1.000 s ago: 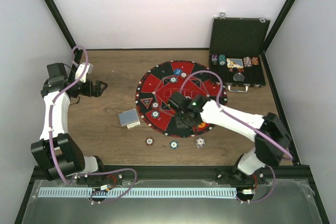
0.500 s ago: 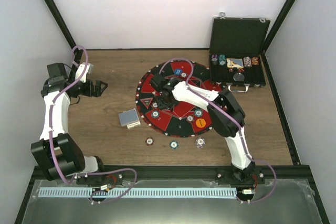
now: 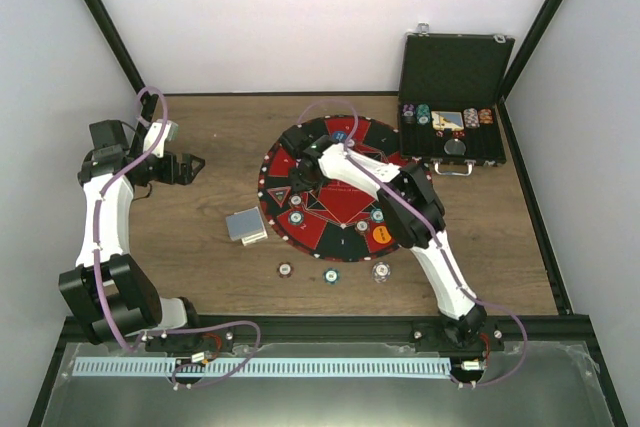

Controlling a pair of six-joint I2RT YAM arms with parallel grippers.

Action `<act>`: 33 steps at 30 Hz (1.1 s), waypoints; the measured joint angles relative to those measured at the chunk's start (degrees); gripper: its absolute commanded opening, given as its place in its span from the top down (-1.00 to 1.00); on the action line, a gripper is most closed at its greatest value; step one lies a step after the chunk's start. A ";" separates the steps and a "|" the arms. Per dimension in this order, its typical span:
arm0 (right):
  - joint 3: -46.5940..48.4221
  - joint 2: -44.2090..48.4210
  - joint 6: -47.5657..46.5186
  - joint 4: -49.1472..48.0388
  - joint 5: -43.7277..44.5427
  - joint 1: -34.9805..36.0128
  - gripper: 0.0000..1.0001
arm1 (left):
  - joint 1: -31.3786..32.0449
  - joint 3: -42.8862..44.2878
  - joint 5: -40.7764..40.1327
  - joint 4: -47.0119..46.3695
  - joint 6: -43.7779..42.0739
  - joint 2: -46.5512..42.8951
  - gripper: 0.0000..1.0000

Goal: Distribute texas hold em gaming equipment

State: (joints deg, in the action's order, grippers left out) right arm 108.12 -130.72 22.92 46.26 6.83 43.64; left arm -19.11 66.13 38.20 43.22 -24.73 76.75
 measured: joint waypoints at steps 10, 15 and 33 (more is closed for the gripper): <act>2.43 -3.17 -1.29 0.39 -1.01 -0.02 0.17 | 0.02 0.00 -0.04 -0.02 -0.04 0.00 -1.00; 3.85 -3.17 -1.95 1.92 -0.68 -0.04 -0.06 | 0.02 0.00 0.00 -0.02 -0.02 0.00 -1.00; -24.28 29.05 0.79 3.21 3.32 0.15 -0.49 | 0.00 -0.02 0.04 -0.02 -0.07 -0.02 -1.00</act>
State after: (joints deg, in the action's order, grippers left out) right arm 83.83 -101.67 23.70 49.47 10.15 43.79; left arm -19.11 66.11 38.24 43.20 -24.80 76.73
